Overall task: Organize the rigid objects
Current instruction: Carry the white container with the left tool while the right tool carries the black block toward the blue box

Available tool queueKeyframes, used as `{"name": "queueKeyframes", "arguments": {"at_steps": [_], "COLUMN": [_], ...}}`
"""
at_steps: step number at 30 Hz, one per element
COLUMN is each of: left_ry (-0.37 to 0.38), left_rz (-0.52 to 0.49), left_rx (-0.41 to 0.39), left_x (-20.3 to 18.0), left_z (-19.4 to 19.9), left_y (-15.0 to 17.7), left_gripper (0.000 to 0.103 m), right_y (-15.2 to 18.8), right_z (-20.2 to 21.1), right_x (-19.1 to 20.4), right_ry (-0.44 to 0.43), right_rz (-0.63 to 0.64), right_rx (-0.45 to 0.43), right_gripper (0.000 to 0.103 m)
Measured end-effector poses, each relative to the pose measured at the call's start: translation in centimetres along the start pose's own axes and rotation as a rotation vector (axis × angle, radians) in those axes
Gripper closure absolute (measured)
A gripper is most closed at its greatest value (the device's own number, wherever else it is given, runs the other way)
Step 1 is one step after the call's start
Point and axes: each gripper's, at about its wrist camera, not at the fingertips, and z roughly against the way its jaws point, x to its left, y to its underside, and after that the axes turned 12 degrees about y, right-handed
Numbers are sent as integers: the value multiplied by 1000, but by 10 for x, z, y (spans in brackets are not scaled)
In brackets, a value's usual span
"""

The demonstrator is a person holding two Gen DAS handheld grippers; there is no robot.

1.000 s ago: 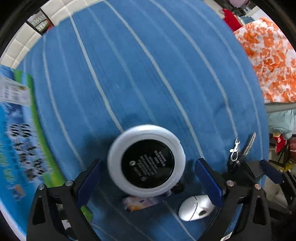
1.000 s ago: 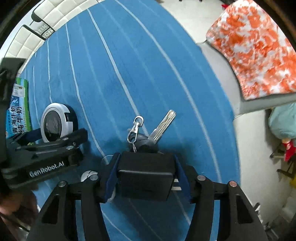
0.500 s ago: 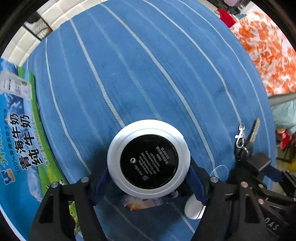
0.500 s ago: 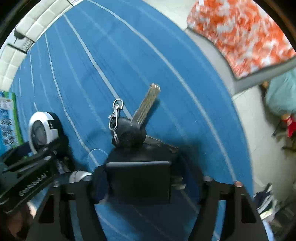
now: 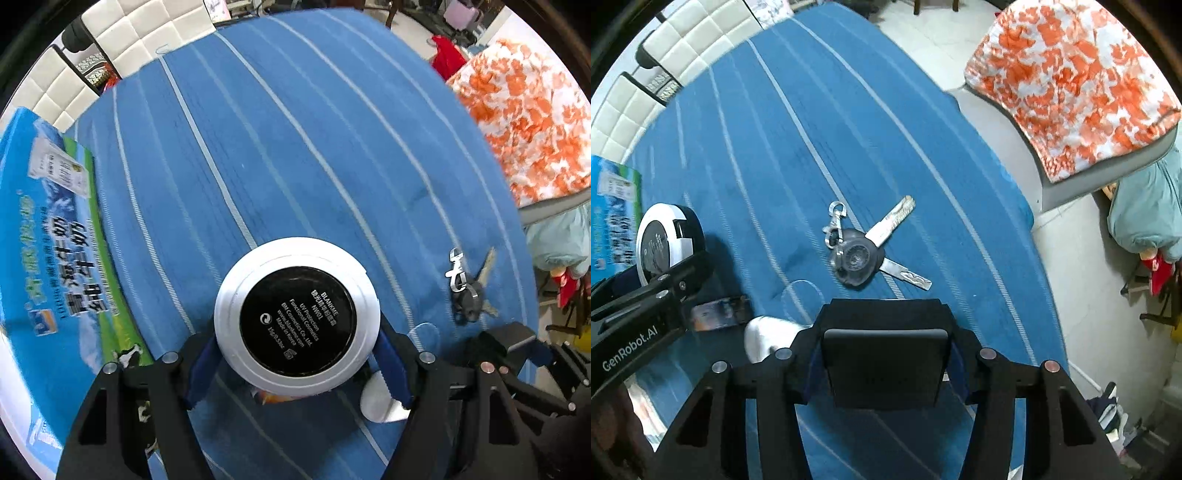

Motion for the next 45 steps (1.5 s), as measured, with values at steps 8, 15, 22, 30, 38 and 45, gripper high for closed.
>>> {"name": "queueKeyframes", "arguments": {"at_steps": [8, 15, 22, 30, 38, 45], "left_ry": [34, 17, -26, -57, -26, 30], "left_rz": [-26, -19, 70, 170, 373, 506], "left_rx": [-124, -253, -358, -455, -471, -393], "left_x": [5, 27, 74, 117, 200, 280], "left_z": [66, 135, 200, 256, 273, 241], "left_y": [19, 33, 60, 100, 136, 138], "left_gripper": [30, 30, 30, 30, 30, 30], "right_y": [15, 40, 60, 78, 91, 93], "right_z": [74, 135, 186, 223, 222, 174], "right_x": [18, 61, 116, 169, 253, 337], "right_ry": [-22, -80, -144, -229, -324, -367], "right_rz": [81, 174, 281, 367, 472, 539], "right_rx": [-138, -243, -320, -358, -348, -276], "right_gripper": [47, 47, 47, 47, 47, 47]}}
